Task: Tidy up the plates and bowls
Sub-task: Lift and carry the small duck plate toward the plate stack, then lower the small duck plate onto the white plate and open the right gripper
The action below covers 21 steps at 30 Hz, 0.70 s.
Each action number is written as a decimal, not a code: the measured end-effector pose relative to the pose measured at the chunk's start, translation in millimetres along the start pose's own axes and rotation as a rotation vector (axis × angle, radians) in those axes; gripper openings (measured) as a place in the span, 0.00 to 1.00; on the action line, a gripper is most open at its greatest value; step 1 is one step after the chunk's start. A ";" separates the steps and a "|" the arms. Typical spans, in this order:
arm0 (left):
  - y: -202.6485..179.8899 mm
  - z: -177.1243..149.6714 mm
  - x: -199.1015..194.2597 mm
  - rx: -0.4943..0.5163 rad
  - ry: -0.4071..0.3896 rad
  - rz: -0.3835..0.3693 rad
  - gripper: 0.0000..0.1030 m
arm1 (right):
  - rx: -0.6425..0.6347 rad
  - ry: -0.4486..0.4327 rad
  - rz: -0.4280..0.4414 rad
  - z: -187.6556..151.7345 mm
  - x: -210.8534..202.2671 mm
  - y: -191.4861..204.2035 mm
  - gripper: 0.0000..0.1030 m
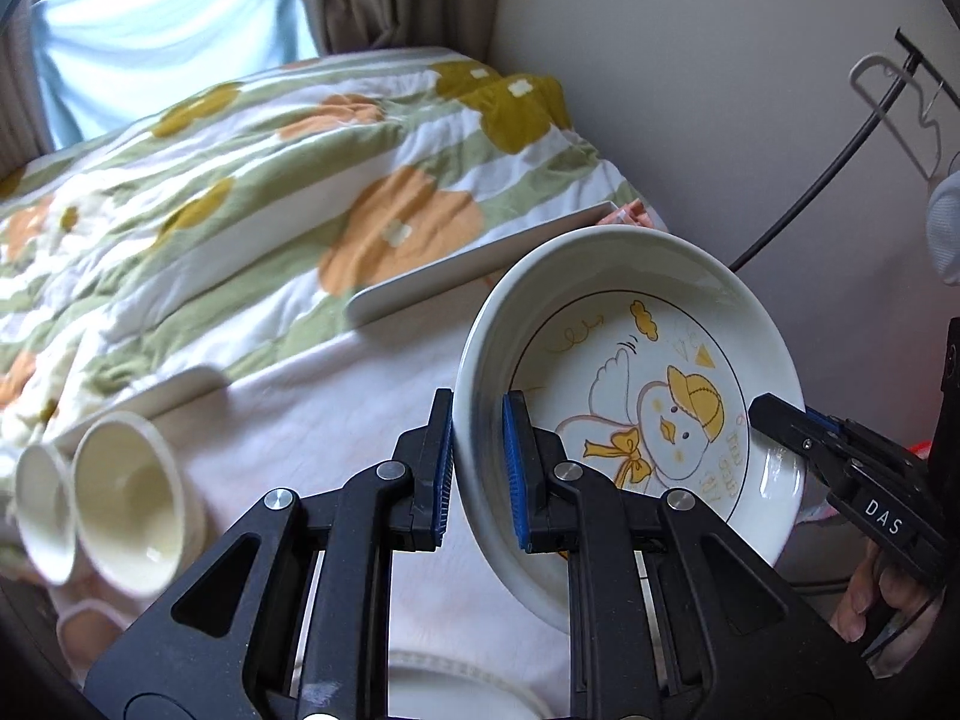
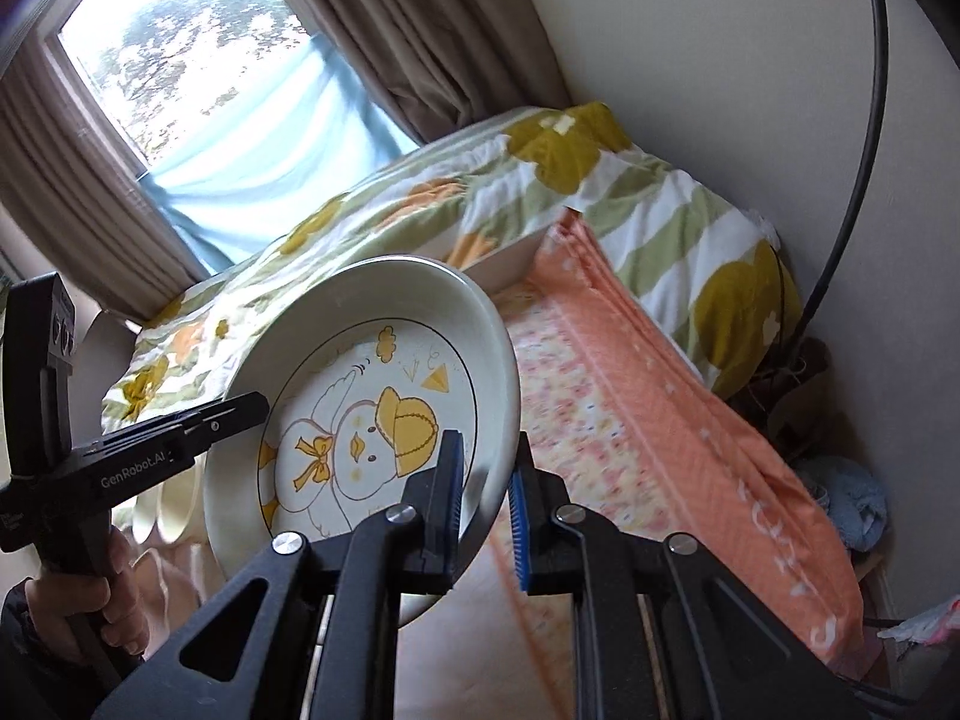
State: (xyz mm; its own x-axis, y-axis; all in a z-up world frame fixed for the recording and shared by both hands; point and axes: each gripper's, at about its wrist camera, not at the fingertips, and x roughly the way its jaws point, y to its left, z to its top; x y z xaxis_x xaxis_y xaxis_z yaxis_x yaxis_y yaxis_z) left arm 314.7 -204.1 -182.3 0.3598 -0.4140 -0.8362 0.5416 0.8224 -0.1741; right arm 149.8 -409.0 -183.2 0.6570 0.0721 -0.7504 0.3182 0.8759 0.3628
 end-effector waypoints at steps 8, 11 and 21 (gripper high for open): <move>33.4 -80.9 -84.4 -0.110 -0.047 0.080 0.13 | -0.106 0.039 0.091 -45.2 -31.7 61.6 0.13; 41.5 -111.7 -101.0 -0.156 -0.045 0.126 0.13 | -0.145 0.083 0.102 -64.3 -30.0 78.5 0.13; 72.9 -209.8 -95.7 -0.441 -0.002 0.198 0.13 | -0.327 0.217 0.197 -116.2 7.3 107.7 0.13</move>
State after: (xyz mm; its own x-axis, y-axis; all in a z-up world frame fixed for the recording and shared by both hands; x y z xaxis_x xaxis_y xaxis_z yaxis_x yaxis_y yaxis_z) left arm 160.3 -22.7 -224.1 0.4254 -0.2332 -0.8745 0.0889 0.9723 -0.2160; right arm 109.5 -258.7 -213.7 0.5134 0.3207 -0.7960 -0.0551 0.9379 0.3424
